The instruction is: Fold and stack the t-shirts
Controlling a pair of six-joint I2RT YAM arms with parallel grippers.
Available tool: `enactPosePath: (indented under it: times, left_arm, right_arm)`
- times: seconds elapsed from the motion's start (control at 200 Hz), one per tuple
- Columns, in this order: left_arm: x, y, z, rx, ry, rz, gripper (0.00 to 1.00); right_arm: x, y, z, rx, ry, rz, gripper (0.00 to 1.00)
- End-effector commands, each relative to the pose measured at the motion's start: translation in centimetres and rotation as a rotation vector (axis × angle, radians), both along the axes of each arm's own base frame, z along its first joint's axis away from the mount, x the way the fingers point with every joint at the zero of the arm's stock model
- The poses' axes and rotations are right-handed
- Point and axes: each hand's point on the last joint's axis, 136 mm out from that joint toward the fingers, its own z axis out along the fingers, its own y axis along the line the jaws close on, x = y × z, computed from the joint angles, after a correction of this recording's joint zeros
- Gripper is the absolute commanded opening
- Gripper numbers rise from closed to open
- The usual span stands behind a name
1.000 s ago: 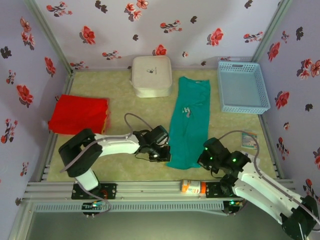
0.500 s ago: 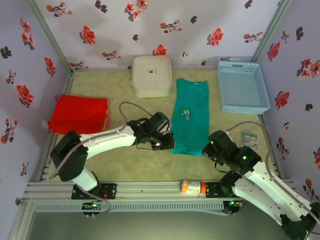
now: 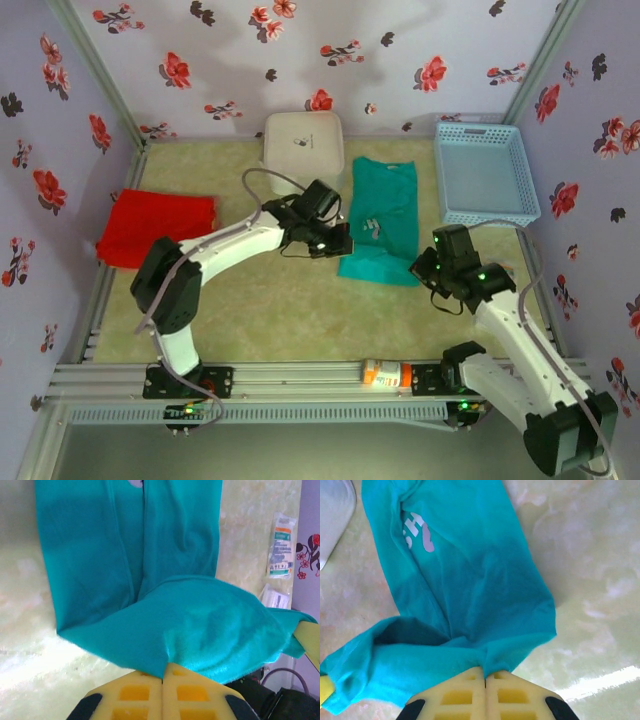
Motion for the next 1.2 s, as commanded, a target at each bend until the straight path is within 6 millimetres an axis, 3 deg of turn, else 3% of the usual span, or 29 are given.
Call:
enactPosePath:
  times: [0.0, 0.24, 0.62, 1.195]
  left_arm:
    - [0.9, -0.3, 0.5, 0.015, -0.014, -0.064, 0.0]
    - [4.7, -0.2, 0.1, 0.019, -0.043, -0.054, 0.0]
    - [9.1, -2.4, -0.7, -0.047, -0.102, -0.118, 0.0]
    - [13.1, -3.3, -4.4, -0.03, -0.099, -0.137, 0.0]
  right_arm:
    - [2.6, 0.6, 2.0, 0.005, -0.071, 0.061, 0.0]
    - [6.7, -0.6, 2.0, 0.003, -0.082, 0.055, 0.0]
    - [12.1, -1.7, 1.0, 0.045, -0.103, 0.07, 0.0]
    - [17.0, -2.3, -2.6, 0.077, -0.058, 0.079, 0.0]
